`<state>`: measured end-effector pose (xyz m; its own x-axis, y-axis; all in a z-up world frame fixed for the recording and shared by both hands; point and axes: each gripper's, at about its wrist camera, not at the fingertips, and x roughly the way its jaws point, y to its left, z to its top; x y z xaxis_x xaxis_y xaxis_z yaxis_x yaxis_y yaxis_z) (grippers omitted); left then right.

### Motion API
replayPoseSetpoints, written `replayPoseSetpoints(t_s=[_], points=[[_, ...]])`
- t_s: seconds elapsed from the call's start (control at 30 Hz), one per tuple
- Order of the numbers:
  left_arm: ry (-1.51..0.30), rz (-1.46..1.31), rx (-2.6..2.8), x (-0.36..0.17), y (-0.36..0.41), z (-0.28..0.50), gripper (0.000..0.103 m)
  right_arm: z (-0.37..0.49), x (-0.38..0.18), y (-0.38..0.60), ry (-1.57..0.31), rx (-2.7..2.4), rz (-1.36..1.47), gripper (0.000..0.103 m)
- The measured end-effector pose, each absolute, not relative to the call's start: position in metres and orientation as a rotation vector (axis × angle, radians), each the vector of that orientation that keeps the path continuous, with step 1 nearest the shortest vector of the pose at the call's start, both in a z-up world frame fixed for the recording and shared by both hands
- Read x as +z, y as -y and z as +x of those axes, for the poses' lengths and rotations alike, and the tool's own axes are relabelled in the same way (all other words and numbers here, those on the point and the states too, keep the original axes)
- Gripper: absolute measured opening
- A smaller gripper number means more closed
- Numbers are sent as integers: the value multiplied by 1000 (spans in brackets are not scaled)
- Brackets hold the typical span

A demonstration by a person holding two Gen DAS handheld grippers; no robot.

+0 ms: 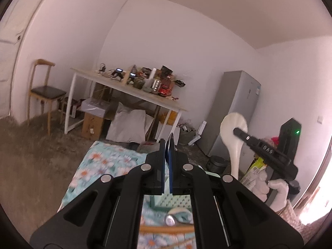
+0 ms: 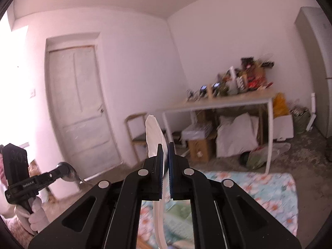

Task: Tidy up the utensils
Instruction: 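Lift the white rice paddle up with the right tool, then lower the paddle into the mint-green holder and open the right tool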

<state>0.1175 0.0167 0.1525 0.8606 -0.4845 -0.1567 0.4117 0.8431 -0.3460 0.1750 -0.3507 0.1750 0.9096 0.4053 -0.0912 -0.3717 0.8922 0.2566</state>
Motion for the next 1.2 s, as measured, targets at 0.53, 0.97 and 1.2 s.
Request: replayPoseSetpoints(t_s=[0.53,0.97,1.2], points=[[-433,-59,-370,132,57,194,2,247,135,401,-134,300,217,5],[-485,-111,-411,103,73,224,9,255,110,406,-175,320,239,5],[-442,-168,-402,107,57,214,20,258,95,406,-193,353,266,5]])
